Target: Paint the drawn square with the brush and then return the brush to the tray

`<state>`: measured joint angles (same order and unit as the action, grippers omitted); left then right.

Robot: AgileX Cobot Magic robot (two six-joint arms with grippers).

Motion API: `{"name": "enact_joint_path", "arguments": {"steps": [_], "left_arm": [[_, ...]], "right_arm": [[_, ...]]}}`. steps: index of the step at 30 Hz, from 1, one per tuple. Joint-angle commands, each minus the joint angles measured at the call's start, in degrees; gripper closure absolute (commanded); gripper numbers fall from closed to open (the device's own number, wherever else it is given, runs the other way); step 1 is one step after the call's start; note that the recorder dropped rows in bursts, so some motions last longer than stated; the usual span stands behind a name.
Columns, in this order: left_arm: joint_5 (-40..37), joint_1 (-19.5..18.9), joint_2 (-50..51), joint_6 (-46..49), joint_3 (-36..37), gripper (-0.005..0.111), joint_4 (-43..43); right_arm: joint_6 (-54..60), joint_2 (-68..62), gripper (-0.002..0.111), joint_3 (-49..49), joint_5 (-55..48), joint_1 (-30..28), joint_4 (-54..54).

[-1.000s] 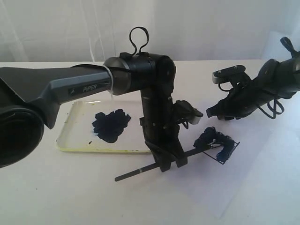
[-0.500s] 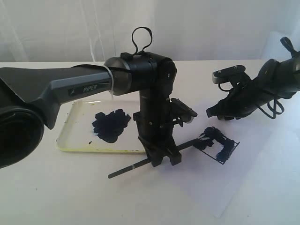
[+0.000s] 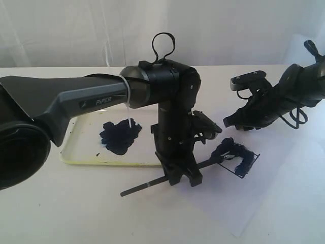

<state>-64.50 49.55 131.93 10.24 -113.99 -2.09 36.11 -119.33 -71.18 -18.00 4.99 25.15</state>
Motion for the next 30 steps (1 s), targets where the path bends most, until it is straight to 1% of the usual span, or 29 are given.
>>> {"name": "enact_joint_path", "arguments": {"steps": [1,4,12,15,16,23,26,30], "left_arm": [[-5.5,0.3,-2.7,0.2,0.2,0.107,-0.4],[-5.5,0.3,-3.8,0.8,0.9,0.107,-0.4],[-5.5,0.3,-7.5,1.1,7.9,0.107,-0.4],[-5.5,0.2,-7.9,1.1,7.9,0.107,-0.5],[-5.5,0.1,-7.8,1.1,7.9,0.107,0.6],[-5.5,-1.5,-7.3,-0.4,8.9,0.107,0.5],[-5.5,-1.5,-7.3,2.2,8.9,0.107,0.7],[-5.5,-1.5,-7.3,2.4,7.4,0.107,2.8]], "right_arm": [[0.2,-0.5,0.075,0.4,-1.6,-0.3,-0.8],[0.2,-0.5,0.075,0.4,-1.6,-0.3,-0.8],[0.2,-0.5,0.075,0.4,-1.6,-0.3,-0.8],[0.2,-0.5,0.075,0.4,-1.9,-0.3,-0.8],[0.2,-0.5,0.075,0.4,-2.1,-0.3,-0.8],[0.2,-0.5,0.075,0.4,-2.2,-0.3,-0.8],[0.2,-0.5,0.075,0.4,-2.2,-0.3,-0.8],[0.2,-0.5,0.075,0.4,-2.1,-0.3,-0.8]]}}
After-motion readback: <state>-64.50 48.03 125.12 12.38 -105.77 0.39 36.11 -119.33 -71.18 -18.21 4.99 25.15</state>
